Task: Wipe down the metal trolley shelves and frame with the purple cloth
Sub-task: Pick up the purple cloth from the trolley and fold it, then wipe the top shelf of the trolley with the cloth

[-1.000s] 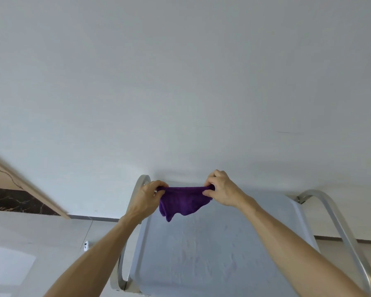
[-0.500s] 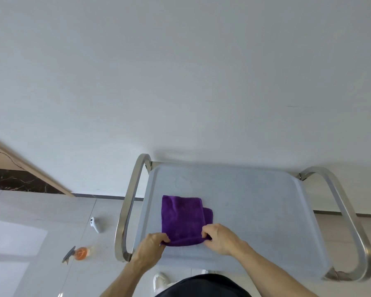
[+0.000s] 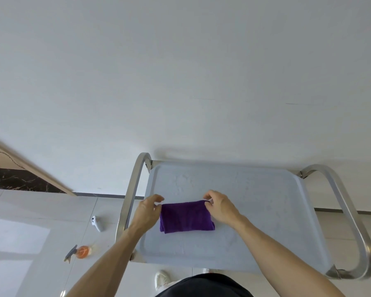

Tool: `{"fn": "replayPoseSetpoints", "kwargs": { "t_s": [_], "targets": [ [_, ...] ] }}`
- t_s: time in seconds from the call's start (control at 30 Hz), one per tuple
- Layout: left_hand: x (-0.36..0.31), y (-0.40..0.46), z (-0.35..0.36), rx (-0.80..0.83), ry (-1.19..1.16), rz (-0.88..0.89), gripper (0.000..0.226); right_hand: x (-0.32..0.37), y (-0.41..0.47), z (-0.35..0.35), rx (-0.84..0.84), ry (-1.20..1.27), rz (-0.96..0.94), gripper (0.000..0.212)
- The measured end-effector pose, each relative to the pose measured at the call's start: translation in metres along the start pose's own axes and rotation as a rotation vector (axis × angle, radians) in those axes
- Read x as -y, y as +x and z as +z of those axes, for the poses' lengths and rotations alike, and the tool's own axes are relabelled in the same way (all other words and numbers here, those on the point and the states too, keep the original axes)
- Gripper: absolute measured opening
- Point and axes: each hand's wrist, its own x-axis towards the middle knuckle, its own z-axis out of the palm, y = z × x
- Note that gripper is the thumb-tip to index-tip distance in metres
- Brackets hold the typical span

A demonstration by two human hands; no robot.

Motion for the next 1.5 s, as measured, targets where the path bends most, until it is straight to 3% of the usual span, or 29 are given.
{"fn": "replayPoseSetpoints", "kwargs": {
  "t_s": [0.07,0.4,0.57,0.73,0.87,0.97,1.07,1.27,1.5],
  "targets": [
    [-0.003,0.004,0.002,-0.031,-0.018,-0.004,0.024,-0.002,-0.001,-0.001,-0.010,0.026,0.027,0.021],
    [-0.001,-0.031,0.055,0.138,0.027,0.035,0.022,-0.051,-0.037,0.029,0.164,-0.056,0.057,0.023],
    [-0.016,-0.024,0.071,0.154,0.048,0.156,0.021,-0.085,-0.045,0.036,-0.004,-0.253,-0.044,0.037],
    [-0.020,0.000,0.096,0.167,0.253,0.366,0.022,-0.108,-0.040,0.046,-0.118,-0.387,-0.080,0.046],
    [-0.021,0.026,0.115,0.127,0.355,0.356,0.035,-0.115,-0.026,0.058,-0.184,-0.424,-0.066,0.049],
    [-0.017,0.036,0.134,0.192,0.470,0.273,0.048,-0.123,-0.021,0.077,-0.198,-0.473,-0.031,0.053],
    [0.001,0.032,0.156,0.153,0.637,0.316,0.052,-0.136,-0.018,0.097,-0.216,-0.516,-0.042,0.057],
    [0.022,0.035,0.179,-0.017,0.640,0.360,0.049,-0.144,-0.011,0.110,-0.313,-0.549,-0.065,0.057],
    [0.030,-0.002,0.186,-0.003,0.654,0.411,0.049,-0.148,-0.008,0.107,-0.350,-0.611,-0.057,0.056]
  ]
}}
